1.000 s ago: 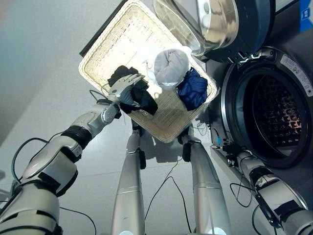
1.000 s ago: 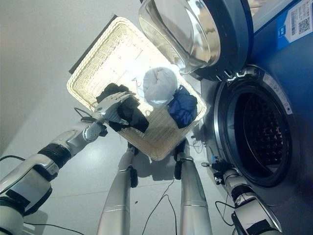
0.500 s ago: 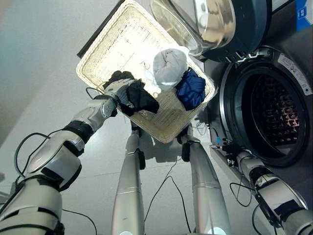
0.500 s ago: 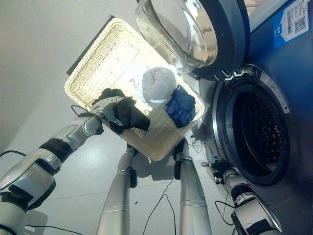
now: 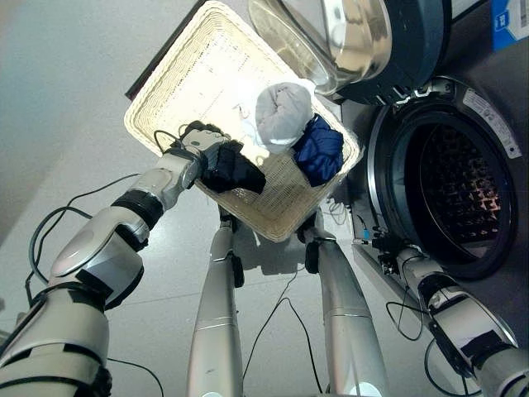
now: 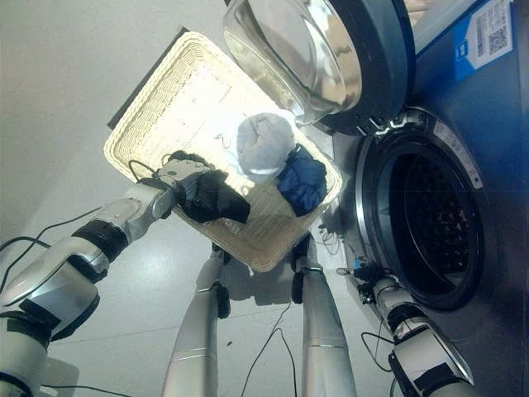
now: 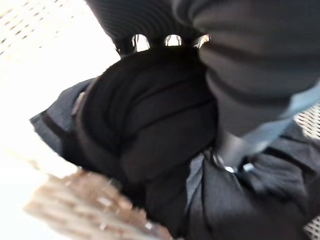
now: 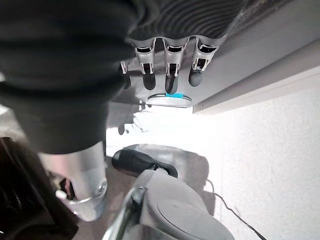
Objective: Put the clothes into the washing machine.
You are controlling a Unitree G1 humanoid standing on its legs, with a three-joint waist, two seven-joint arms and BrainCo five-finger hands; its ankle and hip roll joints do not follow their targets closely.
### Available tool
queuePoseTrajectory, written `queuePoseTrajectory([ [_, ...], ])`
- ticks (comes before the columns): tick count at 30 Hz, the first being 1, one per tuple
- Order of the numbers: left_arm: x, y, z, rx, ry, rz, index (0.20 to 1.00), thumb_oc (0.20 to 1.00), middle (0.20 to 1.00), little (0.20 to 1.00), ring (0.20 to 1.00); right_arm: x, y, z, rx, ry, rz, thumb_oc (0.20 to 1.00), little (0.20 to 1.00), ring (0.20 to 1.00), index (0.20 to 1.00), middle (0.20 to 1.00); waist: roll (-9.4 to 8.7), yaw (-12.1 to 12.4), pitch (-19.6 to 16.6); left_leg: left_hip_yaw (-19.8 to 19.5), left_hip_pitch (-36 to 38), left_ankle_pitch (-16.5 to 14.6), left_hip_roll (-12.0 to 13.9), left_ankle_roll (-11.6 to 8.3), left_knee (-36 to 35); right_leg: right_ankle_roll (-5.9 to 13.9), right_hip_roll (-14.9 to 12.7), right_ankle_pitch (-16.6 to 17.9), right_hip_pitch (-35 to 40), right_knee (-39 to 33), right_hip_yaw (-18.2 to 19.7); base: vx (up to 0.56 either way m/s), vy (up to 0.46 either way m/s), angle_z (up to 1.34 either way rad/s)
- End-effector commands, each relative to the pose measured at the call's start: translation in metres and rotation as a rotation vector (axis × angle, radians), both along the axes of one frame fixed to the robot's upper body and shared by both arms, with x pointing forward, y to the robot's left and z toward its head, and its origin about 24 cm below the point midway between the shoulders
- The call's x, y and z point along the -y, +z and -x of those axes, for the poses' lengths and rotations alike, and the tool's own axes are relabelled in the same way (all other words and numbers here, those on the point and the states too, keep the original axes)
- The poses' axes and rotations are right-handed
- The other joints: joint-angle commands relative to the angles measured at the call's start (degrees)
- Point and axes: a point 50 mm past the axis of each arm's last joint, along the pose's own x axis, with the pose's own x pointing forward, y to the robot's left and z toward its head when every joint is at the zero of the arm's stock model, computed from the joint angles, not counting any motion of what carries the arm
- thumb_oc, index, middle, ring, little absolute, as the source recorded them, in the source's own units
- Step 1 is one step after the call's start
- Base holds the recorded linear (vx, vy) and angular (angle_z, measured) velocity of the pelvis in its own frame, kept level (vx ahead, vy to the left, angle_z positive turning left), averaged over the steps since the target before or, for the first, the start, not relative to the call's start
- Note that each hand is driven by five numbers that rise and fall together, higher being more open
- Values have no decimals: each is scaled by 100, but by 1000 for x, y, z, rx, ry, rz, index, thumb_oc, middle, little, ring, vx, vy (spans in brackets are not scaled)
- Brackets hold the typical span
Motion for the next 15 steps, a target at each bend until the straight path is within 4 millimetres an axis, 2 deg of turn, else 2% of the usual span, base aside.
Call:
queuePoseTrajectory([
  [1, -27, -50, 11, -217, 133, -22, 200, 200, 200, 200, 200, 22, -2, 10, -15, -57, 19, 1000, 1000, 1000, 1000, 1000, -180, 143, -101, 188, -55, -928, -362, 157, 951, 649, 320, 1446, 281, -1699, 250, 4, 1, -4],
  [9, -30, -53, 12, -218, 130, 45, 200, 200, 200, 200, 200, 21, 5, 5, 47, -61, -21, 1000, 1000, 1000, 1000, 1000, -155, 165, -101, 211, -27, -891, -359, 141, 913, 641, 313, 1436, 312, -1708, 235, 0, 0, -1],
  [15, -31, -54, 14, -185, 138, 200, 200, 200, 200, 200, 200, 13, 24, -9, 201, -71, -133, 1000, 1000, 1000, 1000, 1000, -126, 205, -101, 213, 14, -847, -351, 126, 833, 639, 327, 1428, 339, -1717, 240, 0, 0, 0],
])
